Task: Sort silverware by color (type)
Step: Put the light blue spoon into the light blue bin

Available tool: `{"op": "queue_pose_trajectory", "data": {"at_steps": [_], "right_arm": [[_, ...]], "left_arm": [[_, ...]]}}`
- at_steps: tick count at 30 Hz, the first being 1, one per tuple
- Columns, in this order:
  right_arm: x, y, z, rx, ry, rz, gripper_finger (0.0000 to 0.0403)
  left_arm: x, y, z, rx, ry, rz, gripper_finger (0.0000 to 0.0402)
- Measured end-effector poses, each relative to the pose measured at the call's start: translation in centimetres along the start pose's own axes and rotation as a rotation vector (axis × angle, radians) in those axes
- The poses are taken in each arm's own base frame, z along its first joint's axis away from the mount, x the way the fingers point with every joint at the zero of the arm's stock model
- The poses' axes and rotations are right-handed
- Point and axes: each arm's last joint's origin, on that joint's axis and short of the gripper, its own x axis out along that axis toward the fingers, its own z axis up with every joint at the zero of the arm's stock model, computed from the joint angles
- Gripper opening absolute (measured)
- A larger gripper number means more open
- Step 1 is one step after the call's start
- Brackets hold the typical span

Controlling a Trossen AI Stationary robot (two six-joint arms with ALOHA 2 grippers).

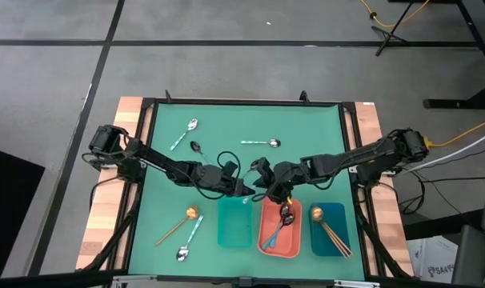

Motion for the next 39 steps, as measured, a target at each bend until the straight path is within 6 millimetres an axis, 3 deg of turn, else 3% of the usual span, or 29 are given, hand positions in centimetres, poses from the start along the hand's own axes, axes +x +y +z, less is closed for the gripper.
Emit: {"op": "queue_pose_trajectory", "data": {"at_steps": [10,23,35,39], "right_arm": [[0.17,-0.81,0.6,-0.001,0.007,0.011,0.0001],[0.15,-0.59,0.46,-0.005,0.021,0.034,0.0001],[0.15,-0.58,0.46,-0.005,0.02,0.033,0.0001],[0.16,-0.57,0.45,-0.004,0.02,0.033,0.0018]], "left_arm": [[0.0,0.06,-0.01,0.008,0.002,0.006,0.0122],[0.0,0.18,0.07,0.012,-0.032,0.022,0.0022],[0.0,0.32,0.05,0.016,-0.028,0.036,0.0026],[0.0,0.33,0.05,0.016,-0.03,0.037,0.0024]]}}
